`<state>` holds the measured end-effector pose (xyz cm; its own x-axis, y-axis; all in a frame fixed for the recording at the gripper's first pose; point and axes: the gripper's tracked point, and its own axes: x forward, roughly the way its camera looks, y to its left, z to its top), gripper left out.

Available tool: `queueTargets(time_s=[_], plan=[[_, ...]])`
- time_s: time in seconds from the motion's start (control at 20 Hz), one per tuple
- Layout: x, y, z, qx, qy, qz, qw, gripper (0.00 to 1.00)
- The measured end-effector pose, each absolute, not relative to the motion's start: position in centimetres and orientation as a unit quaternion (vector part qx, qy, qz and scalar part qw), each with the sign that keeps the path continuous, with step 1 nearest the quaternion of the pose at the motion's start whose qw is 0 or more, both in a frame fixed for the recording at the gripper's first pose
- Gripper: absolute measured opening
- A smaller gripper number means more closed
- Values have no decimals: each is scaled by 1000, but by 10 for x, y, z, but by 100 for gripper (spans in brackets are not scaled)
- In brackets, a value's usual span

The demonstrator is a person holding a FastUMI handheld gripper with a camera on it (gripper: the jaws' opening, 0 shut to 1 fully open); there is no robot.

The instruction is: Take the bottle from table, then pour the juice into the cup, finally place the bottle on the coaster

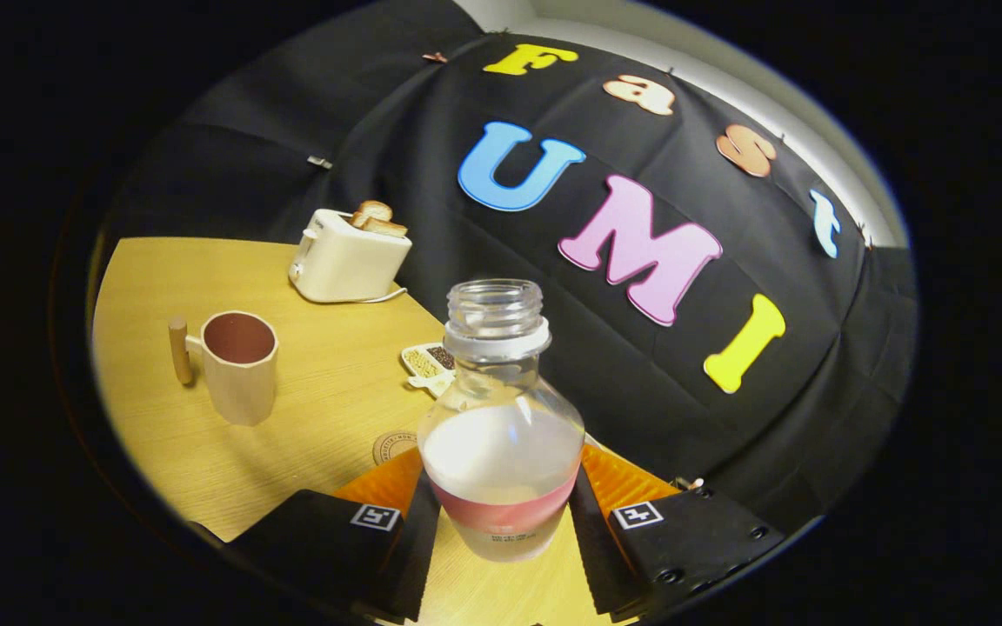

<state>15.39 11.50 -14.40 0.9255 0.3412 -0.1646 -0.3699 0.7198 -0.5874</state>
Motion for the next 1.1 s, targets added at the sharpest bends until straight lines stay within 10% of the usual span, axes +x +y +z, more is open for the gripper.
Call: queueTargets(time_s=[1.1], plan=[[171,233,-169,-602,-40,218,767,73]])
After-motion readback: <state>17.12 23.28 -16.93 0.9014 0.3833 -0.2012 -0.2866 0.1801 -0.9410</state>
